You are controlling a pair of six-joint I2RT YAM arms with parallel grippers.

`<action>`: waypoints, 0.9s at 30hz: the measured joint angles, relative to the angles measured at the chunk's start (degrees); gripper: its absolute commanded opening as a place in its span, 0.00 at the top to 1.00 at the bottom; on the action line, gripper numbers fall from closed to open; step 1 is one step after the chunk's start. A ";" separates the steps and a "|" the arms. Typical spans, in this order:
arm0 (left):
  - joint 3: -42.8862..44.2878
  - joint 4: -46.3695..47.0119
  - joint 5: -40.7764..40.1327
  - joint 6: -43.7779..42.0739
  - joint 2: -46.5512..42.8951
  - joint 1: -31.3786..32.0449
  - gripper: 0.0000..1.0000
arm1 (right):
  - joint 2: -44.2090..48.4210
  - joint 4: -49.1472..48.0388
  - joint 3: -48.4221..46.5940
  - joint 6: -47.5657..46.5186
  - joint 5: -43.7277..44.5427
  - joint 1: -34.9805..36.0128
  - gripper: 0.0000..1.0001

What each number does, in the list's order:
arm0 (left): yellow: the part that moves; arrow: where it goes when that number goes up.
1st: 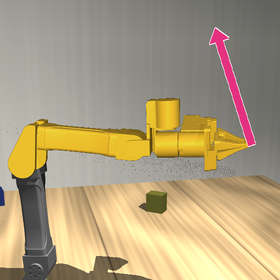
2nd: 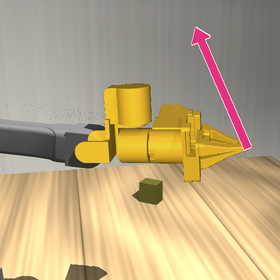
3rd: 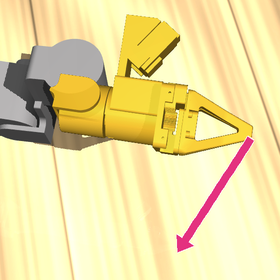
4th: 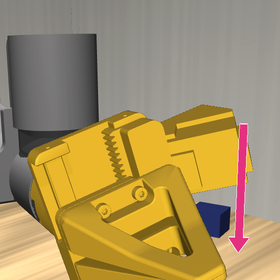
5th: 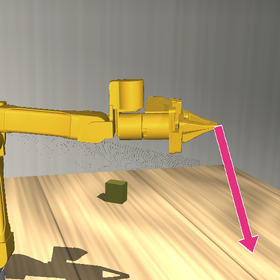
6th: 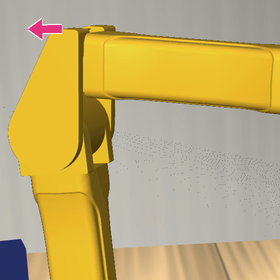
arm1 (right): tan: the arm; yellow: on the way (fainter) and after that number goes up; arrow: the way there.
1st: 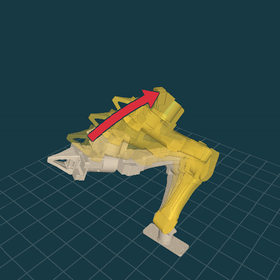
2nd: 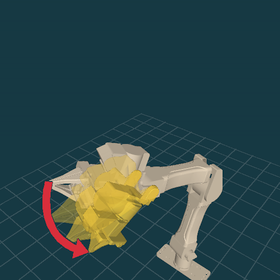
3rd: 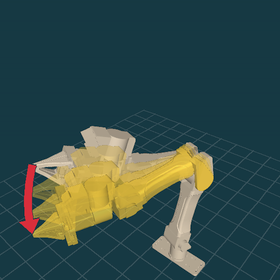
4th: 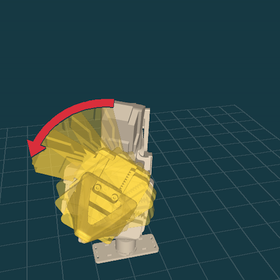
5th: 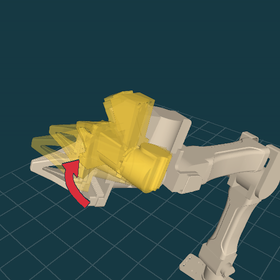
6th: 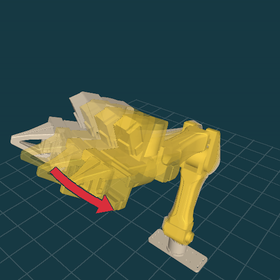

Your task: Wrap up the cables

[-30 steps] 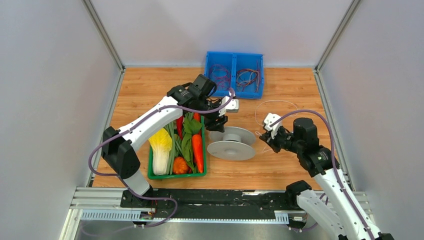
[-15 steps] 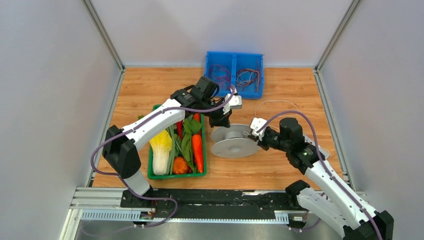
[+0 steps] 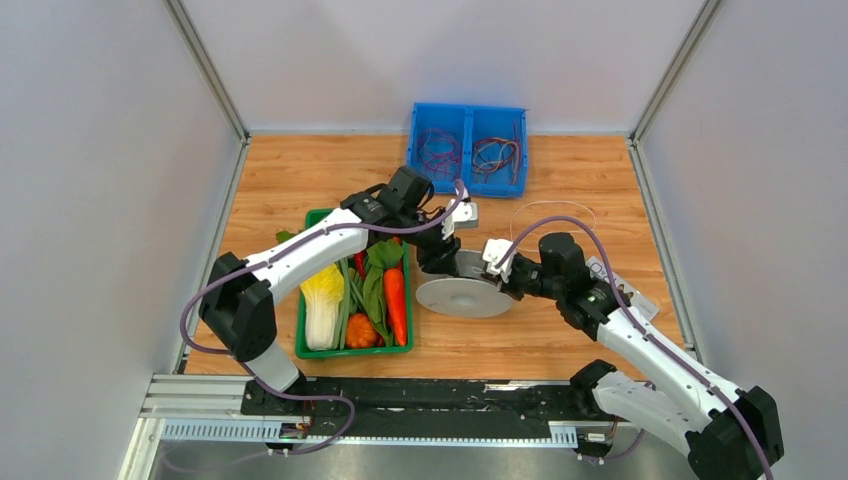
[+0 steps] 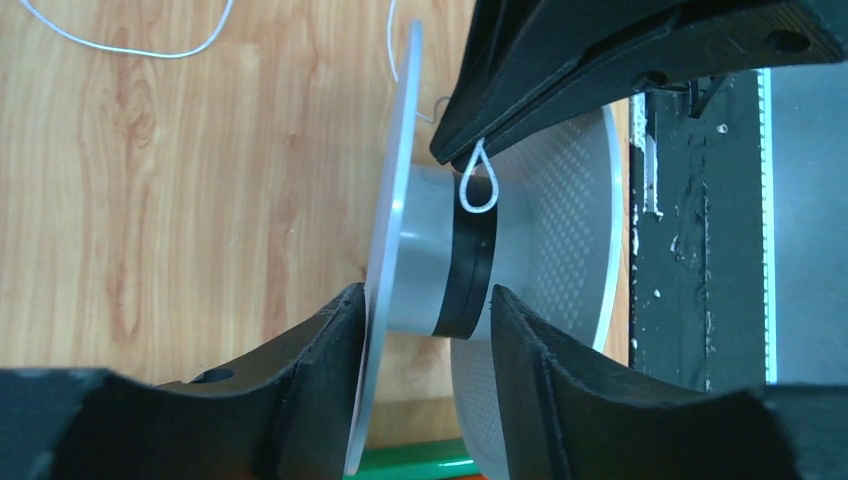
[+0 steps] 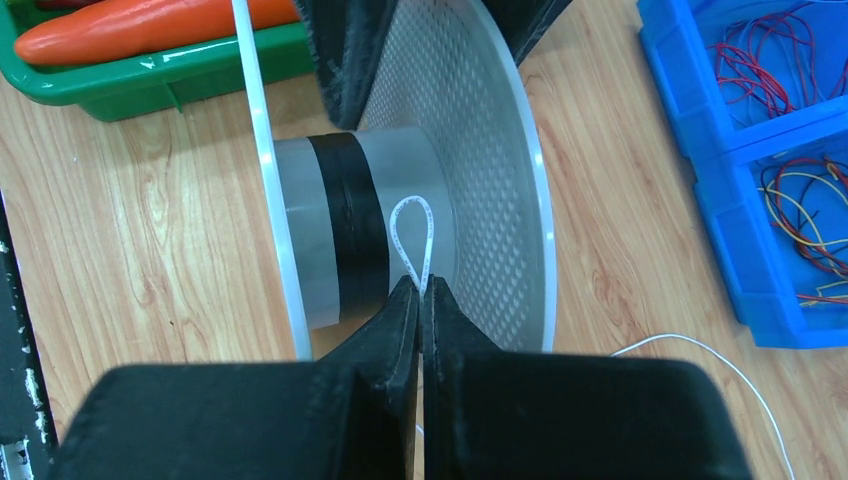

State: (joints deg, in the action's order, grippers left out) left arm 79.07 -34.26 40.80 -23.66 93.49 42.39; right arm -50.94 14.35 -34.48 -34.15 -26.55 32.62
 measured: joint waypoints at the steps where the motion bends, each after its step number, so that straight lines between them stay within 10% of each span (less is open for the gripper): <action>1: -0.72 0.61 0.39 -0.04 -0.07 0.00 0.40 | -0.28 -0.04 0.00 0.00 0.13 0.09 1.00; 27: -15.30 30.97 10.43 5.11 -3.58 0.00 0.53 | -3.96 -5.84 0.00 6.95 1.66 1.62 1.00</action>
State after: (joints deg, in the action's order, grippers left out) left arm 63.77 -3.29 51.22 -18.55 89.91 42.39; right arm -54.89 8.51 -34.48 -27.20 -24.88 34.24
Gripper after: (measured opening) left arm 0.506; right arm 0.010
